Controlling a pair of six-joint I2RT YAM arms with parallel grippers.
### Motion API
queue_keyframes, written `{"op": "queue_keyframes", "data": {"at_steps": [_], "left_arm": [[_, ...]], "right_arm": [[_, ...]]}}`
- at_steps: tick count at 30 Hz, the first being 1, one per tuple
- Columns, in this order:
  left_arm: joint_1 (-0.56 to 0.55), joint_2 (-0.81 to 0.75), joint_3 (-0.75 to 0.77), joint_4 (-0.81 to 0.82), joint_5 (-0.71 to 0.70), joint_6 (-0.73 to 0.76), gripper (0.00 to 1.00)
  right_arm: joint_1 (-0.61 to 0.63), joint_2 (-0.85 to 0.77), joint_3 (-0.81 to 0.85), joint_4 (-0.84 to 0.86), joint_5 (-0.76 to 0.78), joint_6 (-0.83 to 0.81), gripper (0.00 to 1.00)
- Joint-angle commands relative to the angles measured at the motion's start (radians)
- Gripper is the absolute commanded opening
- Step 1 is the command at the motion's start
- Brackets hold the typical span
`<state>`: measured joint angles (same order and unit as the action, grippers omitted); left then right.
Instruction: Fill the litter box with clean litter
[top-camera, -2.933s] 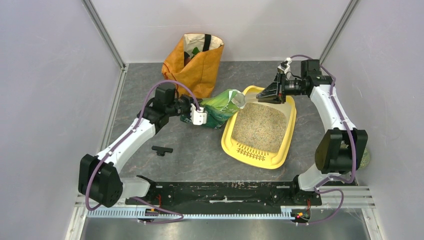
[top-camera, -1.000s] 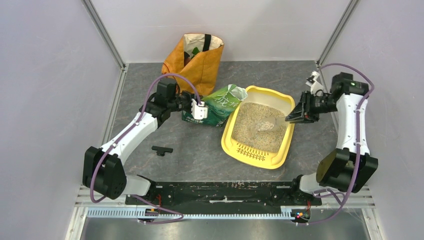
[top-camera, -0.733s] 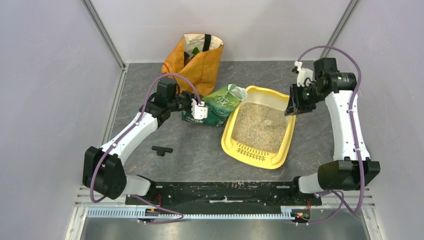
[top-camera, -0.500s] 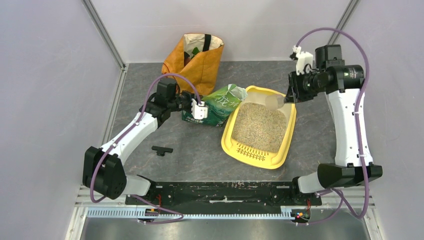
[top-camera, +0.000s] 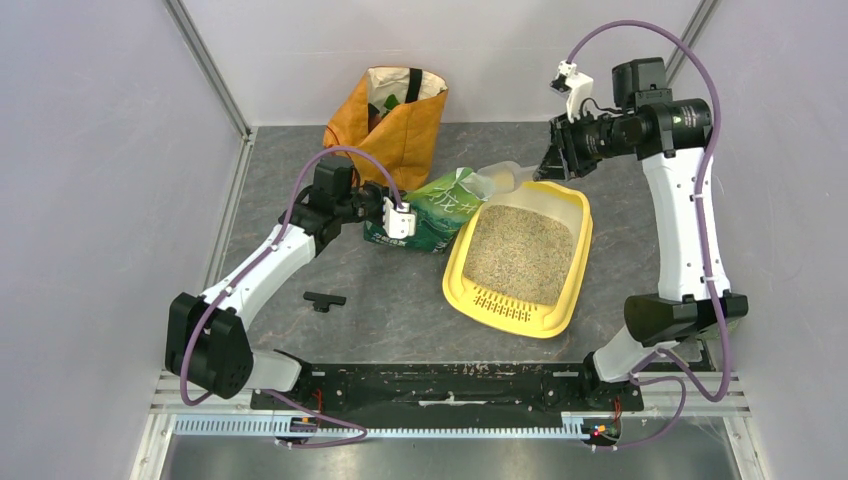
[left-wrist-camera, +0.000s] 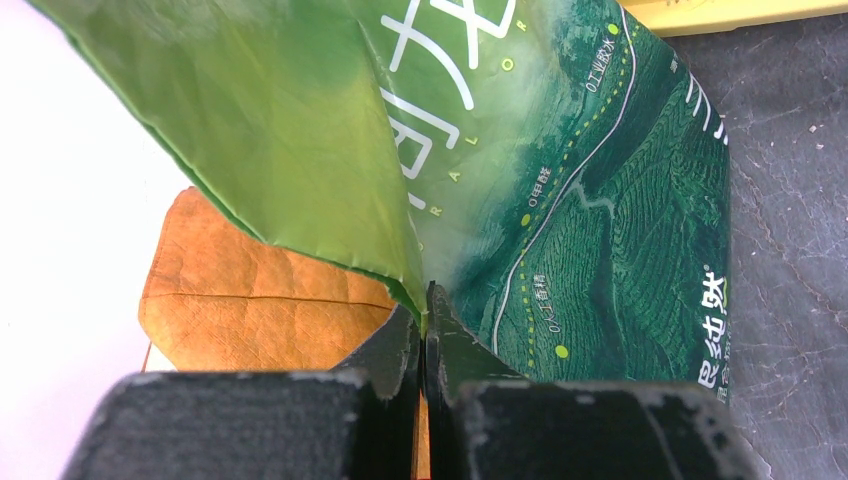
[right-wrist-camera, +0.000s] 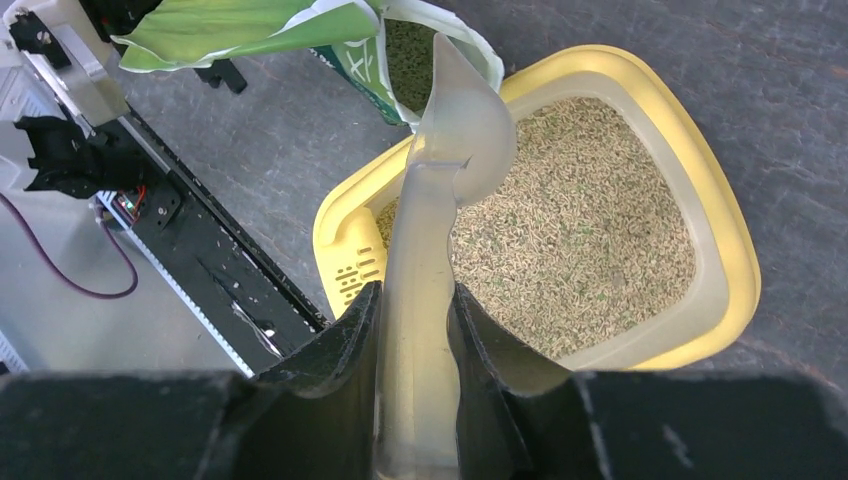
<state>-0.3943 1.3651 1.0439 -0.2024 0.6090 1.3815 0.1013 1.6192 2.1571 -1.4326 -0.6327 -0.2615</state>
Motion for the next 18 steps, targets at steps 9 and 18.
{"op": "queue_keyframes", "data": {"at_steps": [9,18], "left_arm": [[0.001,-0.075,0.005,0.182,0.048,0.049,0.02],[-0.001,-0.085,0.002,0.197,0.020,0.044,0.02]], "right_arm": [[0.127,0.091,0.022,0.047,0.122,-0.115,0.00],[0.212,0.202,0.048,0.060,0.182,-0.061,0.00]]}}
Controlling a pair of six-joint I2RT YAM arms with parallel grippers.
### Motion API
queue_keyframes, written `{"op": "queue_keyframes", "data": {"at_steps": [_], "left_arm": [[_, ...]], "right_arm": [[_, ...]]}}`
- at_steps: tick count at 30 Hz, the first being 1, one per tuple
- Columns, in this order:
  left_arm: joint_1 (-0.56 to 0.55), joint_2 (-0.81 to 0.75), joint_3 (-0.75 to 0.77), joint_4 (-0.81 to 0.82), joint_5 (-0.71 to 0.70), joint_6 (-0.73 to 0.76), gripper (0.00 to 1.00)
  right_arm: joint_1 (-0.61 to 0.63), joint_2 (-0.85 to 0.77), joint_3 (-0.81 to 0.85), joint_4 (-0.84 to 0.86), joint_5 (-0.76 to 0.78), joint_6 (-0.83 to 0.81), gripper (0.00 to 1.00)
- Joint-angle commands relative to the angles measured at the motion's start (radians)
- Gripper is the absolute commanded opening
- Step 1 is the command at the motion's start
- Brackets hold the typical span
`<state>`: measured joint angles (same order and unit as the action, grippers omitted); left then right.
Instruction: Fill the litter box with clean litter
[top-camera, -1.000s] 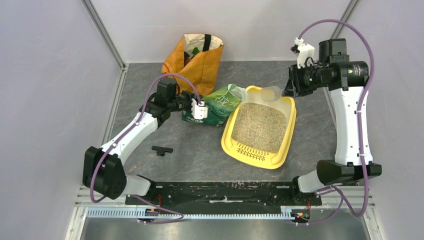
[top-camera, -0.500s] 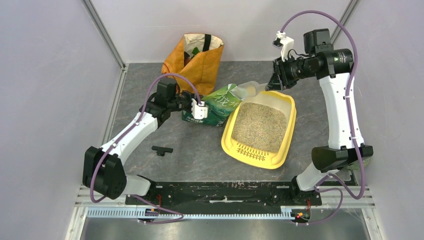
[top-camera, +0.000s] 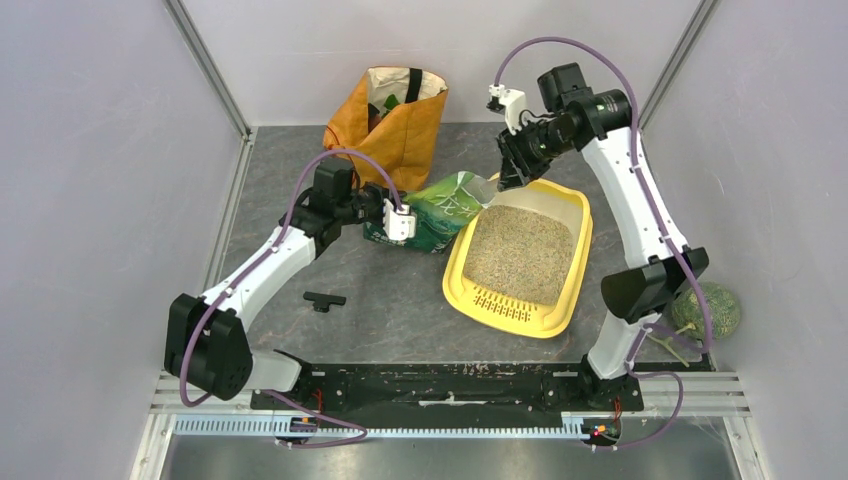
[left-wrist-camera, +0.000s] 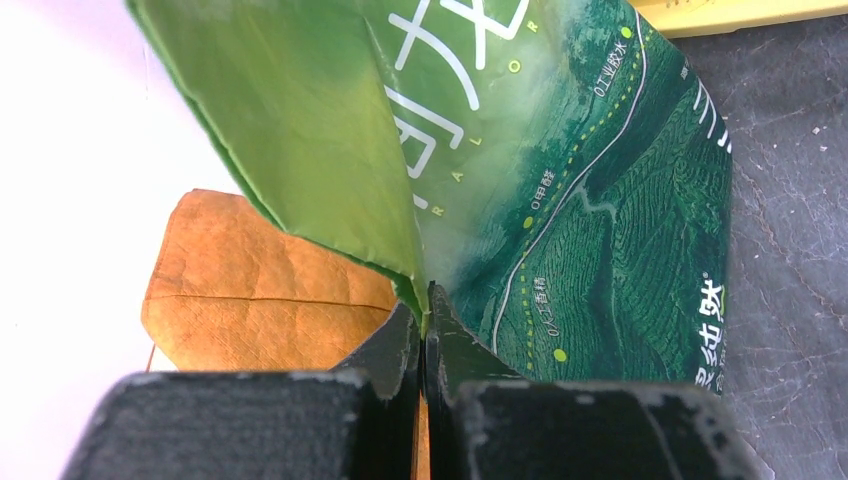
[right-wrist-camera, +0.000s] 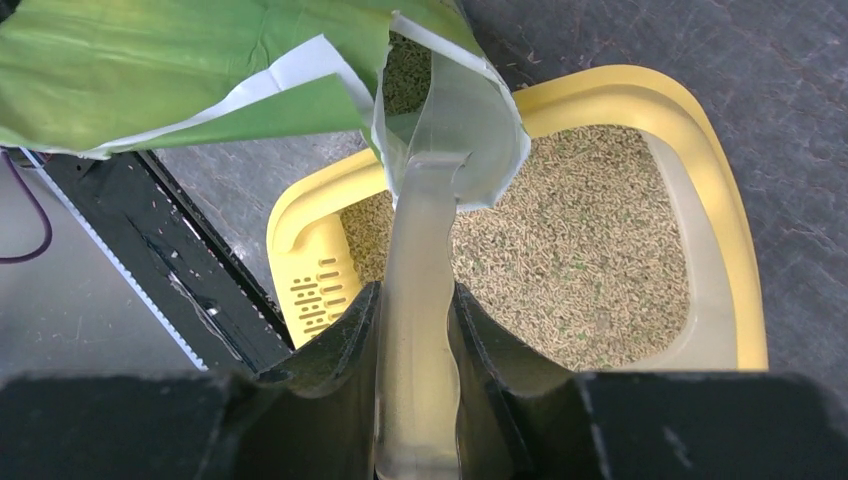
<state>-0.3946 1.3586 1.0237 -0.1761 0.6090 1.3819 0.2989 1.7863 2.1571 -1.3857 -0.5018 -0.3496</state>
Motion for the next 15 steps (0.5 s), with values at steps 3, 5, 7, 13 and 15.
{"op": "queue_keyframes", "data": {"at_steps": [3,5,7,13,15], "left_arm": [[-0.001,-0.097,0.008,0.171,0.015,0.054,0.02],[0.000,-0.111,-0.003,0.171,0.011,0.064,0.02],[-0.001,-0.124,-0.017,0.171,0.006,0.081,0.02],[-0.001,-0.157,-0.036,0.164,-0.023,0.092,0.02],[0.000,-0.167,-0.040,0.164,-0.028,0.094,0.02]], "right_arm": [[0.038,0.072,0.076,0.012,0.065,0.065,0.00],[0.056,0.089,0.087,0.019,0.078,0.093,0.00],[0.068,0.102,0.093,0.028,0.101,0.119,0.00],[0.105,0.125,0.085,0.065,0.159,0.162,0.00],[0.119,0.132,0.078,0.075,0.176,0.167,0.00]]}}
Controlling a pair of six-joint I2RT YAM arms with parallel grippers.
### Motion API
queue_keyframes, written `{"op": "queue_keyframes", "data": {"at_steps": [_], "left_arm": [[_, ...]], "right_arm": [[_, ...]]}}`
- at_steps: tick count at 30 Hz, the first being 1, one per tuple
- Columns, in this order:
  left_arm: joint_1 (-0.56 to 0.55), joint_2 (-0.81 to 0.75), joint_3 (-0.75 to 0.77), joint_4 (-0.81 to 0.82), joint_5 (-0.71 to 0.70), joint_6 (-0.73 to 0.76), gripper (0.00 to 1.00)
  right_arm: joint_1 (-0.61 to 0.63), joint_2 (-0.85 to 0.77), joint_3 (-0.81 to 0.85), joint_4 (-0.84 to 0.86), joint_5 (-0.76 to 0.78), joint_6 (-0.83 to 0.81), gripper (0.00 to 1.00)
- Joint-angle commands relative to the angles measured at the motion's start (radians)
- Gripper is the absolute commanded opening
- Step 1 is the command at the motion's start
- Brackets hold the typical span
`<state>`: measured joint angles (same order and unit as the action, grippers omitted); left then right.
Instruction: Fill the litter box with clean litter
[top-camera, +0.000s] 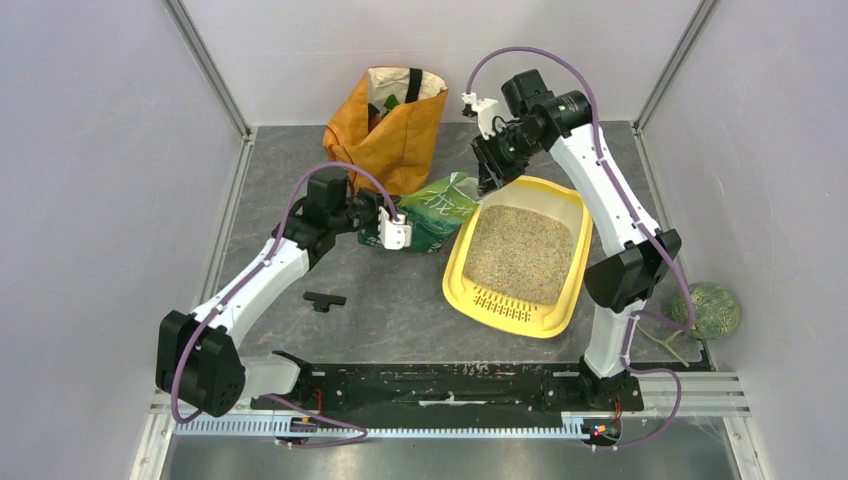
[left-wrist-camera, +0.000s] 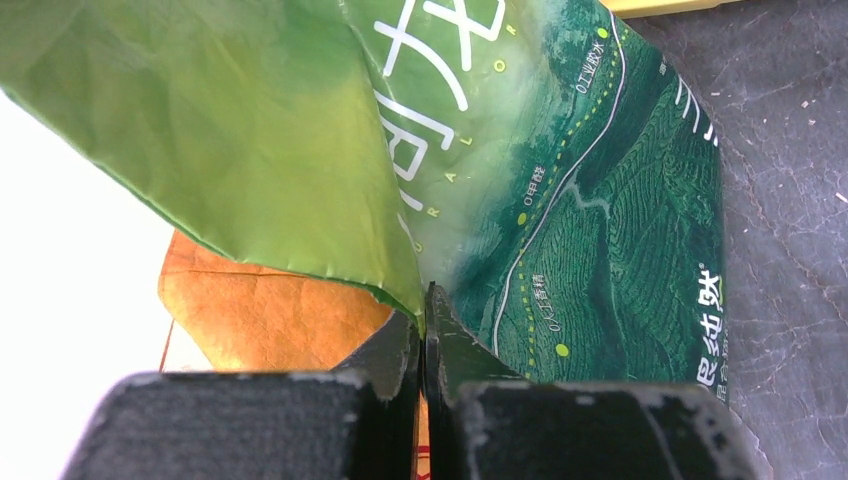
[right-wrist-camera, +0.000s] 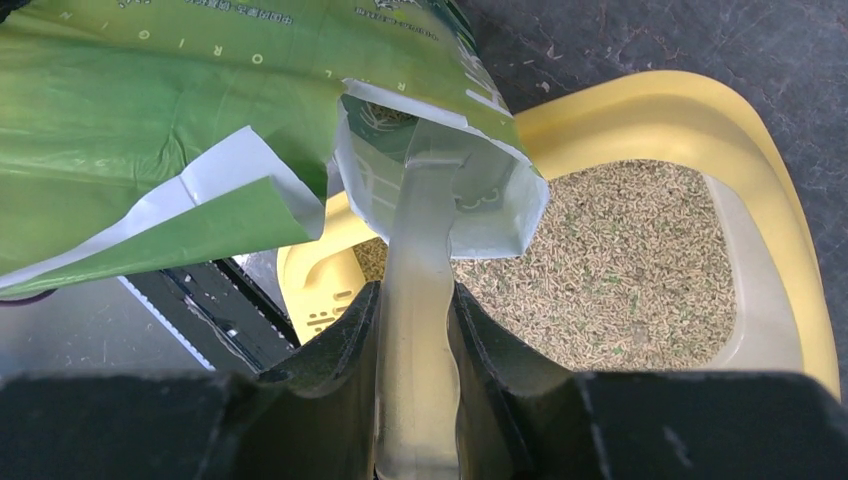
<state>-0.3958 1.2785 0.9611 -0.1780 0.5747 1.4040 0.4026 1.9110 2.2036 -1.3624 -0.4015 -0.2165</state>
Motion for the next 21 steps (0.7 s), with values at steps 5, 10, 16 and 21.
{"op": "queue_keyframes", "data": {"at_steps": [5,10,16,21], "left_arm": [[0.001,-0.109,0.001,0.169,-0.004,0.083,0.02],[0.002,-0.133,-0.017,0.173,-0.014,0.092,0.02],[0.001,-0.156,-0.053,0.234,-0.014,0.127,0.02],[0.002,-0.154,-0.056,0.244,-0.003,0.152,0.02]], "right_arm": [[0.041,0.033,0.052,0.074,0.144,0.057,0.00],[0.042,0.091,0.061,0.041,0.125,0.114,0.00],[0.041,0.157,0.015,0.036,0.021,0.184,0.00],[0.013,0.186,0.016,0.025,-0.114,0.215,0.00]]}}
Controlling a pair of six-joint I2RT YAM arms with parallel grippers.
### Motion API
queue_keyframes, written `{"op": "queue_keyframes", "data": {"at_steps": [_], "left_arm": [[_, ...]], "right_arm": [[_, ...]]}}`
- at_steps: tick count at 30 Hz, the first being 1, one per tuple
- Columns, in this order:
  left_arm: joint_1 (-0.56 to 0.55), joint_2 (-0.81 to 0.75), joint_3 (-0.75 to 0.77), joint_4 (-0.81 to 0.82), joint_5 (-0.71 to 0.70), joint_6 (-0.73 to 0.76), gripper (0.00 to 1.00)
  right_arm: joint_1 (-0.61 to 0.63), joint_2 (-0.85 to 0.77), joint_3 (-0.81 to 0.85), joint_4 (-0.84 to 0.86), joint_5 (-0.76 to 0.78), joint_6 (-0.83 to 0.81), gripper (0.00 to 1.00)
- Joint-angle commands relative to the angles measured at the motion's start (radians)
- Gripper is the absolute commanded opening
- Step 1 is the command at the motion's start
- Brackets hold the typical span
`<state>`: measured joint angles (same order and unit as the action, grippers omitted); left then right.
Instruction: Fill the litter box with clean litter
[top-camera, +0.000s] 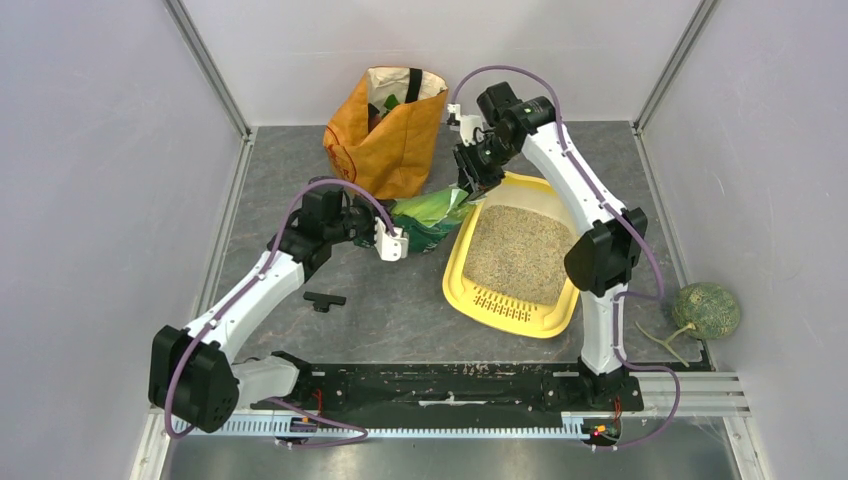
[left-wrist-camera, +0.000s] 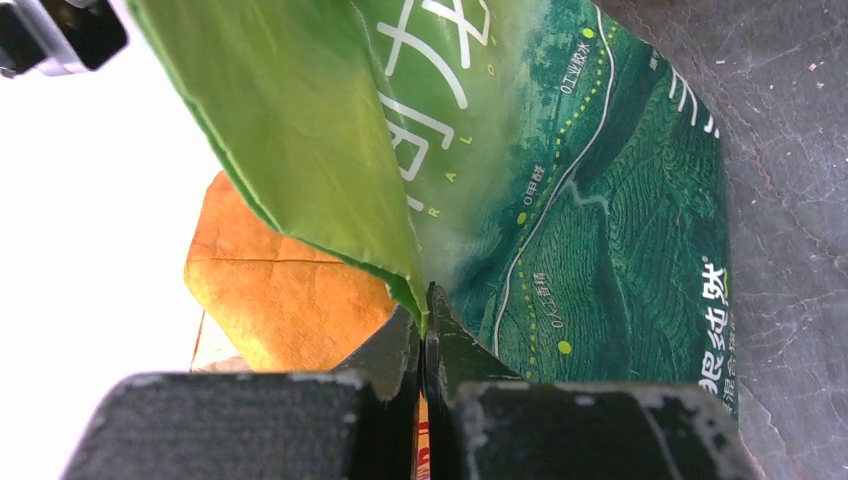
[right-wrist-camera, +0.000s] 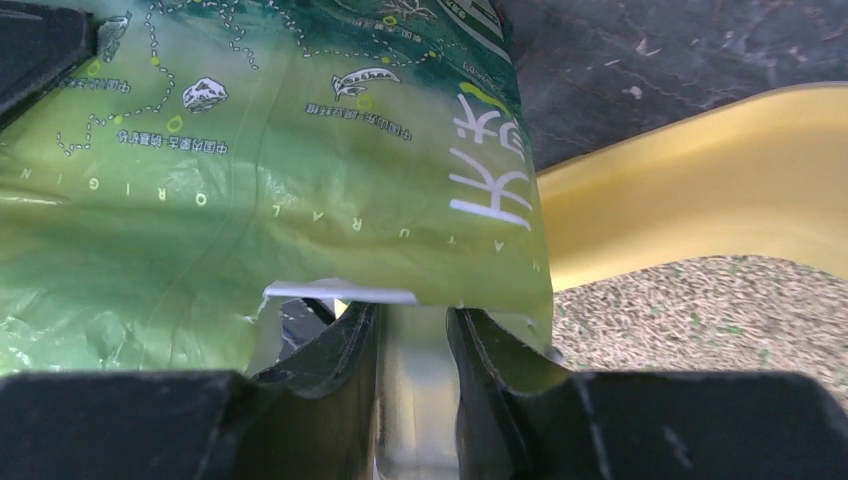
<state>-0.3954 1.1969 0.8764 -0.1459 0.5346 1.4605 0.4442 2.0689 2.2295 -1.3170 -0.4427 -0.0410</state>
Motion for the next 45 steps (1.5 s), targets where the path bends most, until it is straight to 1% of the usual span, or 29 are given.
{"op": "queue_keyframes", "data": {"at_steps": [1,5,8,13,17,29,31,37,38,42,45], "left_arm": [[0.002,-0.075,0.028,0.211,0.035,0.095,0.02],[0.001,-0.088,0.017,0.210,0.031,0.088,0.02],[0.002,-0.097,0.006,0.210,0.036,0.085,0.02],[0.001,-0.104,0.006,0.209,0.044,0.087,0.02],[0.002,-0.108,0.004,0.210,0.054,0.097,0.02],[-0.001,-0.106,0.001,0.215,0.068,0.120,0.02],[-0.004,-0.105,-0.002,0.215,0.071,0.121,0.02],[-0.009,-0.086,-0.002,0.220,0.071,0.126,0.02],[-0.010,-0.080,-0.001,0.224,0.071,0.127,0.02],[-0.010,-0.065,0.012,0.226,0.074,0.133,0.02],[-0.011,-0.053,0.026,0.220,0.074,0.130,0.02]], "right_arm": [[-0.044,0.027,0.002,-0.031,-0.092,0.040,0.00],[-0.106,0.020,0.055,-0.068,-0.130,0.083,0.00],[-0.119,0.008,0.064,-0.077,-0.125,0.103,0.00],[-0.115,0.000,0.060,-0.064,-0.036,0.175,0.00],[-0.103,0.029,0.031,-0.071,0.020,0.215,0.00],[-0.031,0.156,0.035,-0.066,0.030,0.239,0.00],[-0.022,0.178,0.049,-0.061,-0.002,0.240,0.00],[-0.019,0.213,0.052,0.012,-0.263,0.235,0.00],[-0.017,0.214,0.047,0.034,-0.288,0.243,0.00],[-0.010,0.214,-0.001,0.082,-0.326,0.273,0.00],[-0.012,0.201,-0.058,0.180,-0.458,0.291,0.00]]}}
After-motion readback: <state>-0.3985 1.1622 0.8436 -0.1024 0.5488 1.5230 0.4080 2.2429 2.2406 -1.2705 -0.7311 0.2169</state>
